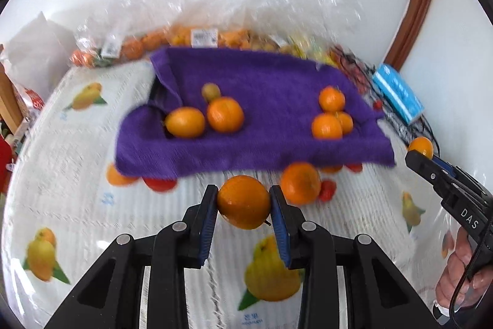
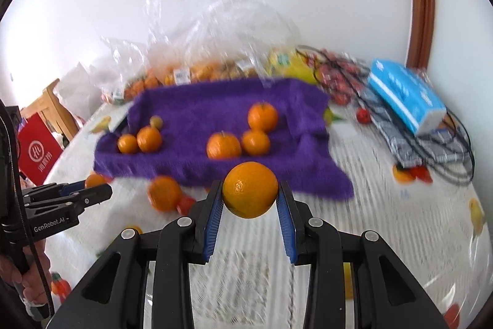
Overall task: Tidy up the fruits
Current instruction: 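Carry both oranges onto the purple towel and open both tools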
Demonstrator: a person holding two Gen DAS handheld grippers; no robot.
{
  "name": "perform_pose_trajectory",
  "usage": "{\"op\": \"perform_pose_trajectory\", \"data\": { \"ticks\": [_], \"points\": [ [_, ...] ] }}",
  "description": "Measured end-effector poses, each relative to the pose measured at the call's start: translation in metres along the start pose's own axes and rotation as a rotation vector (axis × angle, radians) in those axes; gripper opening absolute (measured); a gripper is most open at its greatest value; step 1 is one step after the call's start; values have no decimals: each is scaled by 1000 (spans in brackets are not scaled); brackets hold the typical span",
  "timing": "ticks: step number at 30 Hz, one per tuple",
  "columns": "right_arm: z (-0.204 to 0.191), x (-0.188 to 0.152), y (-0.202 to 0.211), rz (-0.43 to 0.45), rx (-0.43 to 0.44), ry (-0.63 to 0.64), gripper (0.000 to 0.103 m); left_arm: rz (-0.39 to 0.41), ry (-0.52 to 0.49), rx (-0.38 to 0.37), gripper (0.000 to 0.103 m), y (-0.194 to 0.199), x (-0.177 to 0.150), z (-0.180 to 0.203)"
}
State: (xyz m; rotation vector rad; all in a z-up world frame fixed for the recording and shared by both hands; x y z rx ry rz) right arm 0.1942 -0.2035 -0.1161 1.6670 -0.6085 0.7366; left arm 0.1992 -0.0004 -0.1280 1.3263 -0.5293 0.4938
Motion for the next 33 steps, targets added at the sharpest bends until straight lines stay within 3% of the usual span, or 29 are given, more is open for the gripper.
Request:
{"op": "perform_pose_trajectory", "data": {
  "ticks": [7, 13, 20, 33],
  "points": [
    [-17, 49, -2, 63, 22, 18, 35, 49, 28, 27, 32, 10, 41, -14],
    [-25, 72, -27, 61, 46, 17, 35, 60, 54, 31, 32, 0, 69, -31],
    [-19, 81, -75, 19, 48, -13, 35, 61, 76, 10, 32, -26, 91, -42],
    [-18, 65, -139, -99, 75, -28, 35, -20, 68, -50, 32, -98, 110, -31]
  ]
}}
Point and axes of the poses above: each gripper's, at about its wrist camera, not at the fingertips, and y roughly against the way its jaws point, z to its right, x to its top, the point moved 3 cm from there along -y, roughly the way its jaws point
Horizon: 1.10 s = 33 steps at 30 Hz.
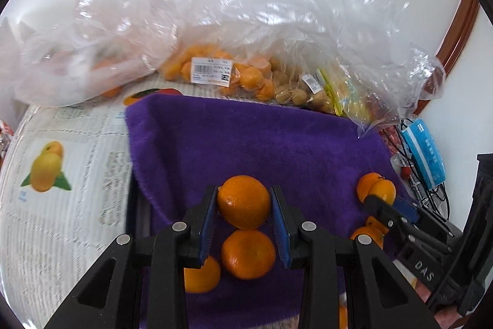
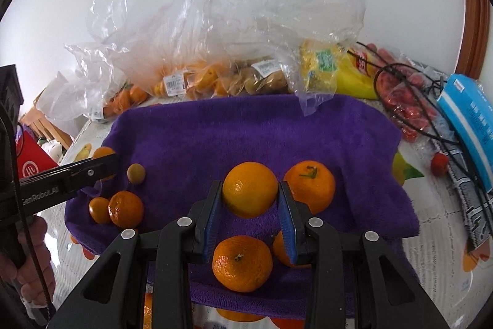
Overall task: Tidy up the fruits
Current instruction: 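Carry both oranges onto the purple towel and open both tools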
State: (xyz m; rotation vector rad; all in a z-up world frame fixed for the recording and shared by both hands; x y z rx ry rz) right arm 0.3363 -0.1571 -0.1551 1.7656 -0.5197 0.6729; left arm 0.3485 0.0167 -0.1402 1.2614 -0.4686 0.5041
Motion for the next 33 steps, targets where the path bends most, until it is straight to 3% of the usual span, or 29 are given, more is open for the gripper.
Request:
{"op": "perform_pose_trajectory", "data": {
  "ticks": [16, 21, 24, 33],
  "points": [
    [-1, -7, -20, -64, -5, 30, 35, -21, -44, -29, 32, -21, -3, 13],
    [0, -5, -9, -52, -17, 36, 36, -26, -62, -30, 32, -19, -7, 18],
    [5, -2, 5, -31, -23, 16, 41, -31, -53, -22, 33, -17, -9, 16],
    [18, -16, 44, 10, -73, -9, 49, 10, -39, 5, 51, 17, -16, 12]
  ]
}}
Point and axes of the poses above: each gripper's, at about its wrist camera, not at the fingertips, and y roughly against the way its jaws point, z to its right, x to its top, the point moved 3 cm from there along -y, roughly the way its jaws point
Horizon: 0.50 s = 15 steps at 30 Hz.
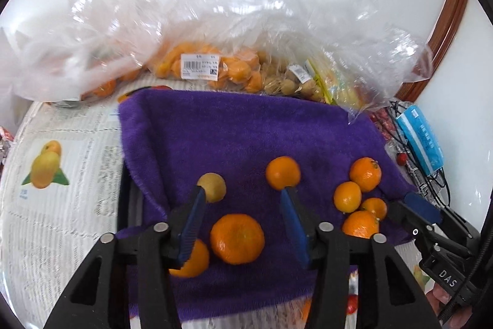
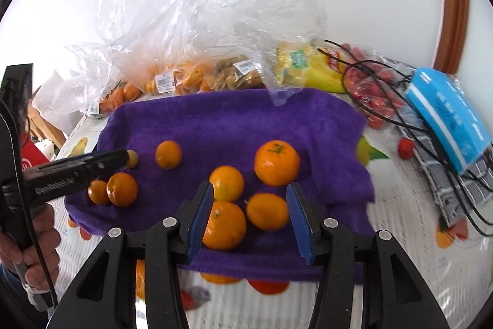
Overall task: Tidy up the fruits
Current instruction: 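Carry both oranges onto the purple towel and open both tools, then grasp the red fruit with the right tool while the left tool grasps a large orange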
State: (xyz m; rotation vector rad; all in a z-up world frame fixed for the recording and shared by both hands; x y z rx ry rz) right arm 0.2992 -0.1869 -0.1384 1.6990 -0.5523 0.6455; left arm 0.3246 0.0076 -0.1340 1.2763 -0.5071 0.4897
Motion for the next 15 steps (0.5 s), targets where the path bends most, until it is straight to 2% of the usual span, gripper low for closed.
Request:
{"op": "perform_pose_trajectory", "data": {
  "ticks": [6, 9, 12, 15],
  "points": [
    [-4, -20, 18, -15, 7, 15, 49, 33, 16, 12, 57, 28, -12, -6],
    [-11, -36, 25, -27, 26, 30, 44, 43, 24, 20, 59, 39, -22, -12],
    [-24, -55, 27, -48, 85, 53, 44, 47, 29, 29, 59, 49, -34, -17],
    [-37, -70, 27, -62, 99, 76, 43, 47, 54, 33, 60, 57, -47, -27]
  ]
}}
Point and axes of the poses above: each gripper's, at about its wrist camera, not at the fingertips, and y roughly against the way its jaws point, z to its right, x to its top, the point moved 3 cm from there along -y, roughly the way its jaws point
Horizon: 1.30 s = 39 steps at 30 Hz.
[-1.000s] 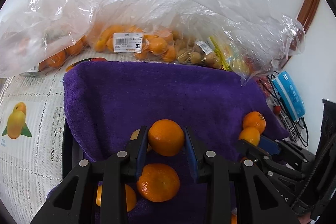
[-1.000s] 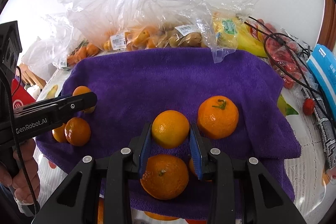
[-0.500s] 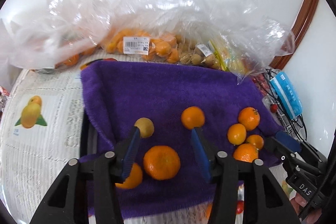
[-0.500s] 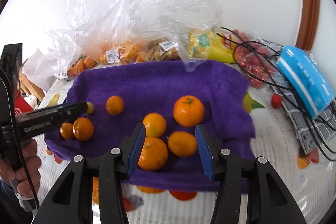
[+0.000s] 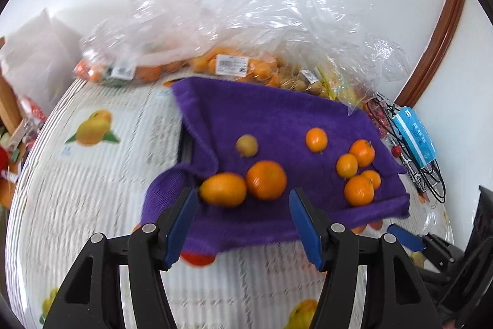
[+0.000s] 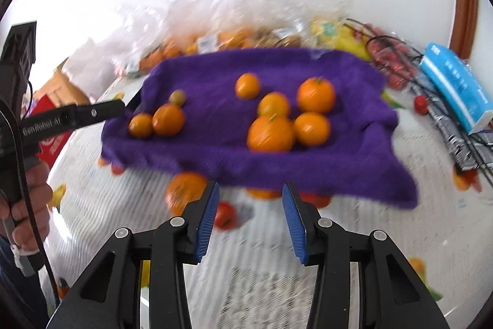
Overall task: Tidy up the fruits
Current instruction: 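Grasp the red fruit with the right tool while the left tool grasps a large orange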
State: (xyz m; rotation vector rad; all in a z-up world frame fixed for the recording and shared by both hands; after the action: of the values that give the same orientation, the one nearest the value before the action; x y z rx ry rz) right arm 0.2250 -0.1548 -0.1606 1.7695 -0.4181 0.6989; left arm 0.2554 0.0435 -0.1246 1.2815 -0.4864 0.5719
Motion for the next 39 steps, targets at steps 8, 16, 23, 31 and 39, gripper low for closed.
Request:
{"op": "perform_pose_trajectory", "data": {
  "ticks": [8, 16, 23, 31, 39],
  "points": [
    [-17, -23, -18, -45, -19, 36, 36, -9, 49, 11, 61, 12, -30, -29],
    [-20, -24, -28, -42, -81, 71, 36, -26, 73, 2, 61, 10, -40, -43],
    [-16, -18, -34, -21, -92, 93, 28, -44, 33, -18, 61, 4, -47, -30],
    [-3, -22, -21, -3, -83, 56, 25, -56, -18, -67, 61, -2, -52, 2],
    [43, -37, 22, 40, -138, -13, 25, -92, -114, -137, 66, -26, -62, 68]
  ]
}}
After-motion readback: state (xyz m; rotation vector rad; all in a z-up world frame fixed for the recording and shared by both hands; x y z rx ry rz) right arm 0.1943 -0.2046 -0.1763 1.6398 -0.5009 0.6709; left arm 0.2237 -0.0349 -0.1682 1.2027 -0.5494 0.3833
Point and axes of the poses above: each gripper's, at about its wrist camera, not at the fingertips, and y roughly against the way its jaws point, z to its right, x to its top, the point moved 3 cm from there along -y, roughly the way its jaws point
